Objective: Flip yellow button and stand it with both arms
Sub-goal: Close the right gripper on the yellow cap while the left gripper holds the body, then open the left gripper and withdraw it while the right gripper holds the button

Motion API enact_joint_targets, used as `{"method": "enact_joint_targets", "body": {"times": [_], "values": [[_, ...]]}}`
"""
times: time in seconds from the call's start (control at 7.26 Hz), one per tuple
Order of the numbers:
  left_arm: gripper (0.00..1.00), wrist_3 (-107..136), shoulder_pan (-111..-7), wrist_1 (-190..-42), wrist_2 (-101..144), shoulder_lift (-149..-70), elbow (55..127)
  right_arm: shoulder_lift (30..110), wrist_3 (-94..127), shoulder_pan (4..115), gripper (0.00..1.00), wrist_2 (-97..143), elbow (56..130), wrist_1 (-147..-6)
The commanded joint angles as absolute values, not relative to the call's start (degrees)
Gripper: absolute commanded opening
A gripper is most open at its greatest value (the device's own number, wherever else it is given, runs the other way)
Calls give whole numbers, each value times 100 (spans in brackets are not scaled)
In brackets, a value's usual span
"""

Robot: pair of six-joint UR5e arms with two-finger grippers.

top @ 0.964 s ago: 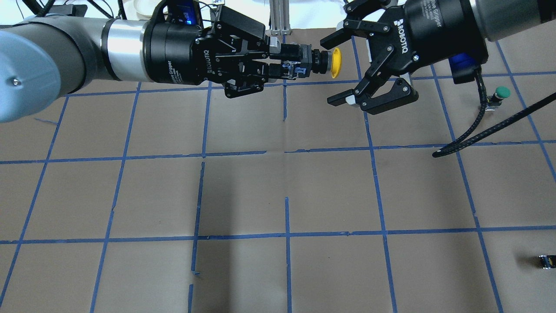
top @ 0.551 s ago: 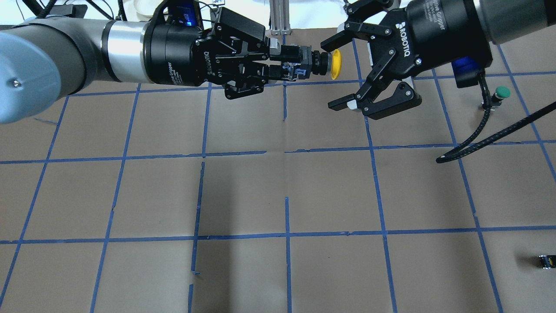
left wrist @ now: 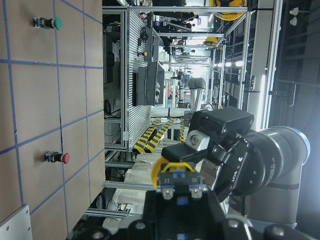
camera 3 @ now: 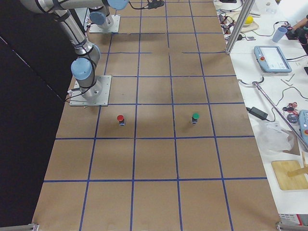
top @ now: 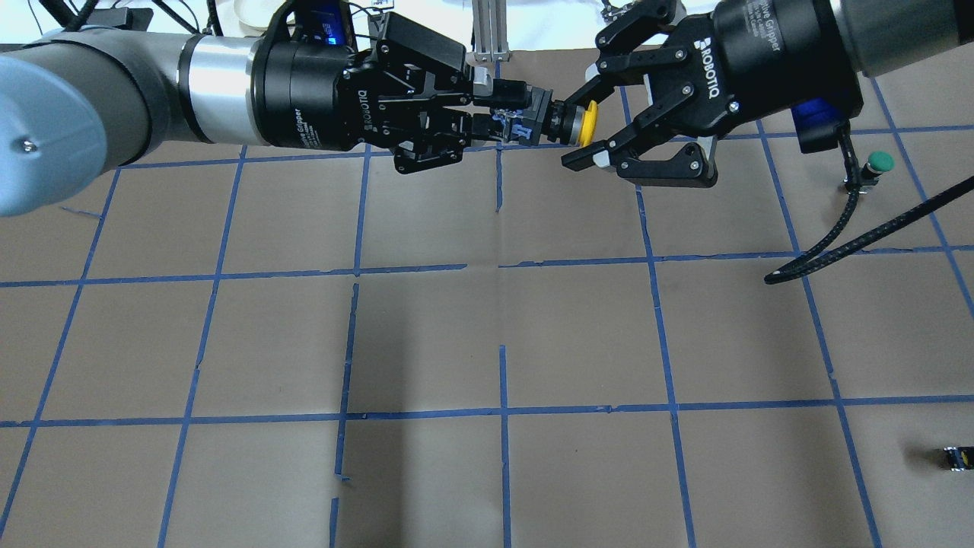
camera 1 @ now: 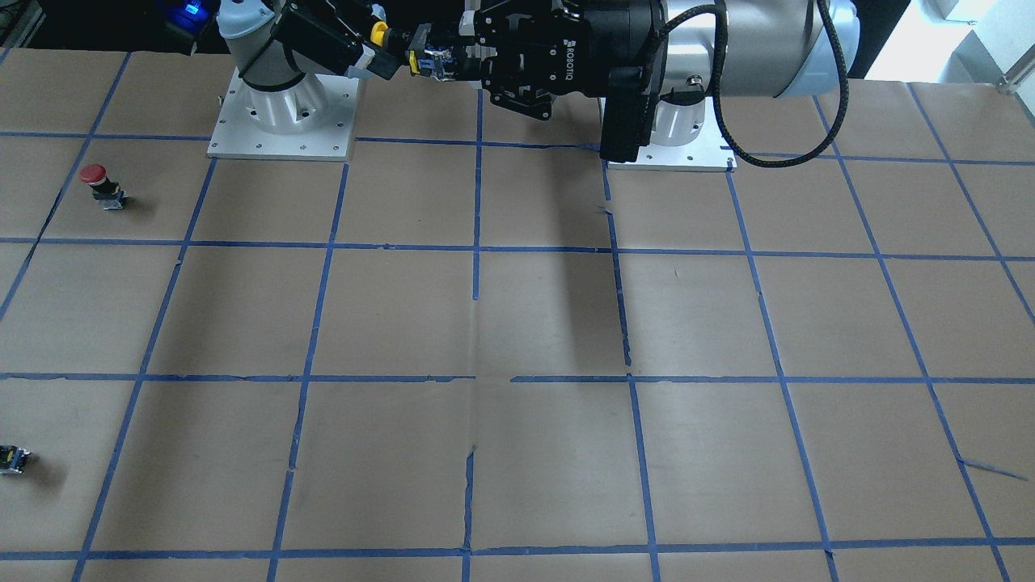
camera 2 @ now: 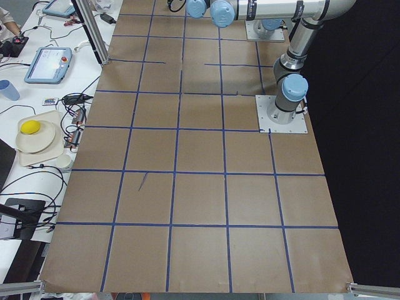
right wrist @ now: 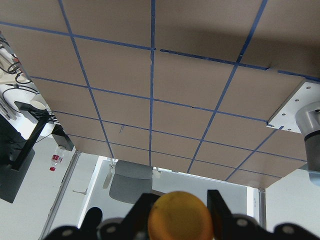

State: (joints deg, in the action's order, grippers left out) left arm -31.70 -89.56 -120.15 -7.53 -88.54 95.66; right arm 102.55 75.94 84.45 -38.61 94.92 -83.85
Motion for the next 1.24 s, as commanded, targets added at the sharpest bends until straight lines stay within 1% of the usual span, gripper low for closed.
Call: {"method": "enact_joint_targets", "body": {"times": [0.0, 0.14, 0.55, 0.83, 0.96, 1.1], "values": [[60, -3190, -8956, -12015, -765, -8851, 9650, 10248, 7594, 8429, 33, -3858, 9492, -8385], [99, -3190, -8956, -12015, -782, -8851, 9659, 10257, 7594, 8429, 33, -3858, 9492, -8393], [100, -3164, -8913, -12015, -1079, -8859, 9537, 10204, 7472, 8359, 31, -3945, 9483, -8454], [100, -3164, -8842, -11954, -2628, -8842, 9414, 10091, 5784, 8158, 30, -5081, 9501, -8403], [100, -3147, -8833, -11414, -3637, -8903, 9239, 9994, 4878, 7991, 28, -5628, 9571, -8402], [100, -2616, -8842, -10930, -4744, -8947, 9089, 9906, 3747, 7859, 25, -6278, 9771, -8446]]}}
